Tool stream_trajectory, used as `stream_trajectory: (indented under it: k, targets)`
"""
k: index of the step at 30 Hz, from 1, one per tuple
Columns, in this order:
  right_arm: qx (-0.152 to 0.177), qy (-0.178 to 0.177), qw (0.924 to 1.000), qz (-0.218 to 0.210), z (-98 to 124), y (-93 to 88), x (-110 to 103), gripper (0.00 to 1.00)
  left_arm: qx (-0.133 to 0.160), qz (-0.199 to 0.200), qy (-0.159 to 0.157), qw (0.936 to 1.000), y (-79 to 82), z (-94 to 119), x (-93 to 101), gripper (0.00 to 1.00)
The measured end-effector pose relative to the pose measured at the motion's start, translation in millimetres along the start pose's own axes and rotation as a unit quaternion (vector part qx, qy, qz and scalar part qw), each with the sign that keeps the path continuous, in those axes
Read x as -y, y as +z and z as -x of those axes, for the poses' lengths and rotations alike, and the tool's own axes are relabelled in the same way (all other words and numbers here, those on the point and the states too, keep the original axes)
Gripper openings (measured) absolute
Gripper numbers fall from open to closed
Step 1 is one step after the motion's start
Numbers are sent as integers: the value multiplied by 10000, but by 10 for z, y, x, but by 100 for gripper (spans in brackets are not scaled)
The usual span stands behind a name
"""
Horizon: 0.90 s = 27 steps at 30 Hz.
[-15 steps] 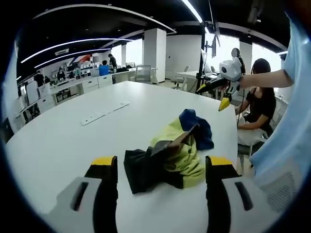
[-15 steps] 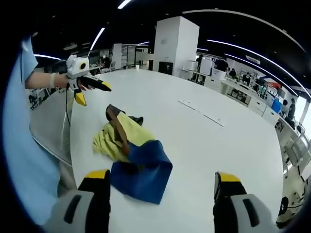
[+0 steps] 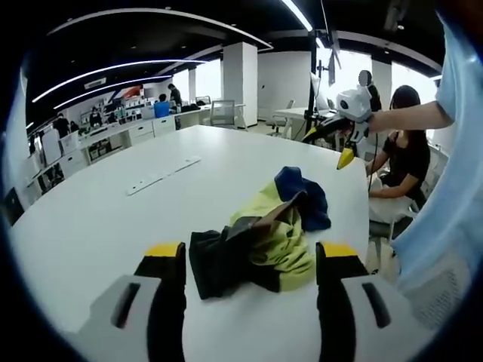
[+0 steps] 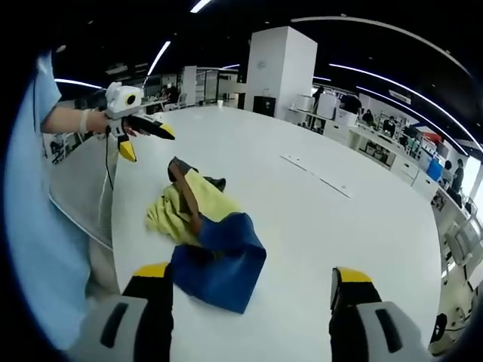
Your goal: Fold the garment on the visible template until the final outline fits inside the template.
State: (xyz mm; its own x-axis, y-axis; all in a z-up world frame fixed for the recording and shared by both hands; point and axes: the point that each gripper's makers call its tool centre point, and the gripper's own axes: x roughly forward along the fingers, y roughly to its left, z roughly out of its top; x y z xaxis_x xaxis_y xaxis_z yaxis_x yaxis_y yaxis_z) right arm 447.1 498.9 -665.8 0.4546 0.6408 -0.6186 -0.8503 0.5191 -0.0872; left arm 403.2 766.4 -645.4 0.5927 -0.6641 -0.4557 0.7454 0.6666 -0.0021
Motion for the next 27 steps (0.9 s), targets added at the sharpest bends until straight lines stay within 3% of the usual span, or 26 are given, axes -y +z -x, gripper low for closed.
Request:
stream_trajectory:
  k: [13,27]
  targets:
    - [-61,-91,9999,6,9,-3,67,85,-8,-35,-189,9998,-9,-170,31,64]
    - [-25,29,10000,53,-49,12,38,76,12,-5,-229,9997,4,-182,-1,61]
